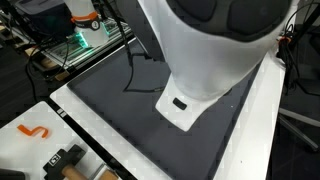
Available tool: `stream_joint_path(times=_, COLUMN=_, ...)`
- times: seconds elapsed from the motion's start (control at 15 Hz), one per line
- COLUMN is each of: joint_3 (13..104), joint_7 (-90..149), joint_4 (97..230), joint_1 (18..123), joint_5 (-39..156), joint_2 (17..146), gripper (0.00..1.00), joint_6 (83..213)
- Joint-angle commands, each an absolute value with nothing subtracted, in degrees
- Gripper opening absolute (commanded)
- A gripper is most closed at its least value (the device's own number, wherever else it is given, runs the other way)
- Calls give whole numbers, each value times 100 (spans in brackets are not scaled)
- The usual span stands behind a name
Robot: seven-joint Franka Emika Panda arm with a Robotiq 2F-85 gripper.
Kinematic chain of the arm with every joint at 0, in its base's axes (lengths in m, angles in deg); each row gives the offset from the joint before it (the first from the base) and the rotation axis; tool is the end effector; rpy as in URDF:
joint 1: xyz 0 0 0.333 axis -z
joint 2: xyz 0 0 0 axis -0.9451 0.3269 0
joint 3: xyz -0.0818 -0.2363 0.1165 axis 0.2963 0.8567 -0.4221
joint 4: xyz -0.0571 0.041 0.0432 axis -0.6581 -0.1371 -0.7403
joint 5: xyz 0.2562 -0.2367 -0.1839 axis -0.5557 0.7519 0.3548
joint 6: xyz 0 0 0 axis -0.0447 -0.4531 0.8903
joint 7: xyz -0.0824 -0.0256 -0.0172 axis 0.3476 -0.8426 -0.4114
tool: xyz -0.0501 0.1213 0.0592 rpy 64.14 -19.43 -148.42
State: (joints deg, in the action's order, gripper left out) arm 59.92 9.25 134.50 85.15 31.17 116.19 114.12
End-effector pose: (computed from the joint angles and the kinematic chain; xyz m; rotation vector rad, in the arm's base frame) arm 0.6861 -0.1717 0.2011 -2.5377 1.1829 0.3653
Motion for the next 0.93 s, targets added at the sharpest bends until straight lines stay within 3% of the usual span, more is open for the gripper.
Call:
stream_joint_path(times=0.0, joint_3=5913, joint_7=975, joint_4=12929, joint_1=8587, joint_5=3215, joint_2=11933, gripper=100, joint_6=11174)
stream_joint_path(times=0.87, joint_3=5977, joint_7=1385, joint_4=11787, joint_1=8152, joint_5=4218, joint_2=12399, gripper=100, joint_6=10002)
